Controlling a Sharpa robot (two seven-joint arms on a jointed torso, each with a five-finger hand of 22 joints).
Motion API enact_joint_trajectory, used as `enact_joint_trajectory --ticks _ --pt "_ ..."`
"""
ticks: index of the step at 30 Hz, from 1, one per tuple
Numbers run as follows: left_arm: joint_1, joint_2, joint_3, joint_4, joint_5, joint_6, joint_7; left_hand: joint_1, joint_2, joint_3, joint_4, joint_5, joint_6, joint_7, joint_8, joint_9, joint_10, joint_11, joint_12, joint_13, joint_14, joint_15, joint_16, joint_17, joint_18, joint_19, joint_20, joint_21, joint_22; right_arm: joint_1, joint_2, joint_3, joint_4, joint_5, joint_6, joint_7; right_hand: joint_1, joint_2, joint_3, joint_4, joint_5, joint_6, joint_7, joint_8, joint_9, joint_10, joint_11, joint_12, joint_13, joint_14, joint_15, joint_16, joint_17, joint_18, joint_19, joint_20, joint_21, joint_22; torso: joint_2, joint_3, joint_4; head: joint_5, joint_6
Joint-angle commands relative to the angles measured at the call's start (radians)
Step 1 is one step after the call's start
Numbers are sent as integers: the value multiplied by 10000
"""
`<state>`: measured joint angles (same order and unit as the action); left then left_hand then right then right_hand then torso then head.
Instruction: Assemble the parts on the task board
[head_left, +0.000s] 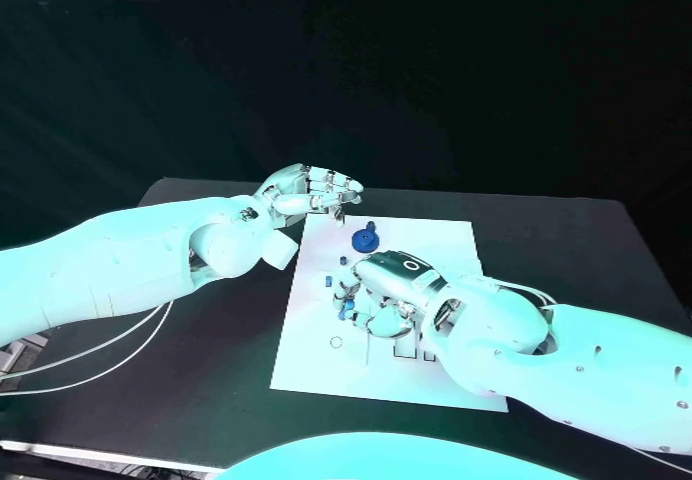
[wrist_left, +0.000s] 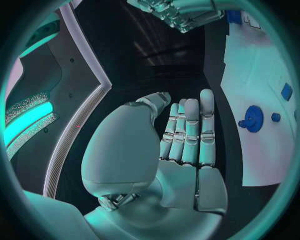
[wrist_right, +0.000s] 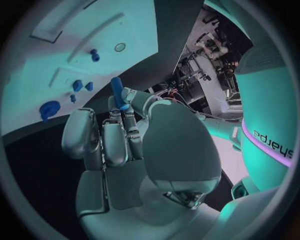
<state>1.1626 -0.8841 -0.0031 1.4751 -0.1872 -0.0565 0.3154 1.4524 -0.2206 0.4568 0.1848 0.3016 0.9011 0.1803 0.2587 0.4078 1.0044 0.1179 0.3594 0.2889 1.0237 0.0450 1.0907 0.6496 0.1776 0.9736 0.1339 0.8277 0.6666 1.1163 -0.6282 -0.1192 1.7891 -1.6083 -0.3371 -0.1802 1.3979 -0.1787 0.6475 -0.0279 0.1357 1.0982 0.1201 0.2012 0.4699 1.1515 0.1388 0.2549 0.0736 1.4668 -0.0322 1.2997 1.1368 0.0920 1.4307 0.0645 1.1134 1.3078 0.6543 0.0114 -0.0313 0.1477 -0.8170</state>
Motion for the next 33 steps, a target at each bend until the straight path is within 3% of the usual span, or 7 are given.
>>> enact_joint_trajectory --ticks 1,9,16,22,33 --pt "4 42 4 -7 84 154 109 96 32 -75 -3 34 -86 17 57 -14 -63 -6 8 4 -44 20 -19 15 59 39 55 -43 -13 -158 167 -20 -125 -162 -84 281 121 83 79 3 49 51 -7 23 9 1010 -956 239 486 202 -45 9 -8 -76 56 -8 -24 759 14 -8 -12 139 -55" --pt "3 57 3 -13 90 129 123 96 32 -75 -3 34 -86 17 57 -14 -63 -6 8 4 -44 20 -19 15 59 39 55 -43 -13 -500 476 -123 -483 -234 50 305 119 81 84 0 55 49 -4 21 9 1010 -954 232 487 200 -44 2 -20 -72 51 -9 -41 753 15 3 -21 311 -179" --pt "3 59 3 -14 91 129 132 96 32 -75 -3 34 -86 17 57 -14 -63 -6 8 4 -44 20 -19 15 59 39 55 -43 -13 -693 618 -167 -755 -359 206 227 115 79 92 -5 64 46 1 18 10 1010 -951 222 489 199 -43 -1 -26 -69 45 -9 -63 746 11 10 -24 318 -245" --pt "3 58 3 -11 91 137 132 96 32 -75 -3 34 -86 17 57 -14 -63 -6 8 4 -44 20 -19 15 59 39 55 -43 -13 -771 684 -180 -884 -457 299 140 111 77 98 -9 72 44 4 15 10 1010 -949 213 490 199 -41 -2 -27 -68 43 -9 -69 746 17 4 -21 212 -256" --pt "4 31 3 -2 91 142 126 96 32 -75 -3 34 -86 17 57 -14 -63 -6 8 4 -44 20 -19 15 59 39 55 -43 -13 -899 820 -200 -1126 -523 343 54 111 77 98 -9 72 44 4 15 10 1010 -949 213 490 199 -41 -2 -27 -68 43 -9 -69 746 9 -3 -20 287 -341"
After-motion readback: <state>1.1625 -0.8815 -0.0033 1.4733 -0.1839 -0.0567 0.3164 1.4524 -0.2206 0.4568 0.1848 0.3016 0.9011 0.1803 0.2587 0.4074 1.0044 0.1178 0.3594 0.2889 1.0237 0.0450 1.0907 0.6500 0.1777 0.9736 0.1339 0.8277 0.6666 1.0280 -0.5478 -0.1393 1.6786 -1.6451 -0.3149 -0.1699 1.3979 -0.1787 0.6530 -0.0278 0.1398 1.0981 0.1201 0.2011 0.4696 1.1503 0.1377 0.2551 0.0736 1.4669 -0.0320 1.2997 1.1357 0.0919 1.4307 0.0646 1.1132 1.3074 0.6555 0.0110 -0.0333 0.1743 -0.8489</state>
